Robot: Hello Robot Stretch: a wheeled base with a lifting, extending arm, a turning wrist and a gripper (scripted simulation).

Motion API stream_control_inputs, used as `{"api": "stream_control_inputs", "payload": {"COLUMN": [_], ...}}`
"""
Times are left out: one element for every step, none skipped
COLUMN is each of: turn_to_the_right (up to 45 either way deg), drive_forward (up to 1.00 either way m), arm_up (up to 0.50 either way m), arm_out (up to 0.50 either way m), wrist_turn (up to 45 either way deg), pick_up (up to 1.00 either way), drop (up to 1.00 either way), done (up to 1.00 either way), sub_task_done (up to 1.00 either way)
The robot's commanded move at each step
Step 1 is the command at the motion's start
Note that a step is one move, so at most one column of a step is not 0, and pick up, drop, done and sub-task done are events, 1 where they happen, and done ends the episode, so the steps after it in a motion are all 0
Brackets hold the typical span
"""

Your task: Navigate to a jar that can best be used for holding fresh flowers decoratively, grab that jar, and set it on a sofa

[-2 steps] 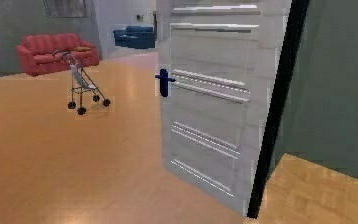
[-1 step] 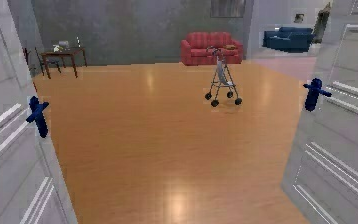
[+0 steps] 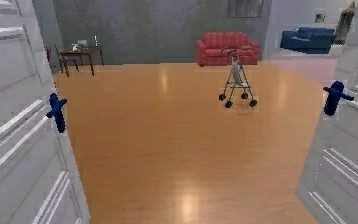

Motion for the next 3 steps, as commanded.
{"api": "stream_control_inputs", "payload": {"turn_to_the_right": [0.0,0.0,0.0], "drive_forward": [1.0,1.0,1.0], "arm_up": [0.0,0.0,0.0], "arm_out": [0.0,0.0,0.0], "wrist_turn": [0.0,0.0,0.0], "pick_up": [0.0,0.0,0.0], "drop": [0.0,0.0,0.0], "done": [0.0,0.0,0.0], "sub_task_done": [0.0,0.0,0.0]}}
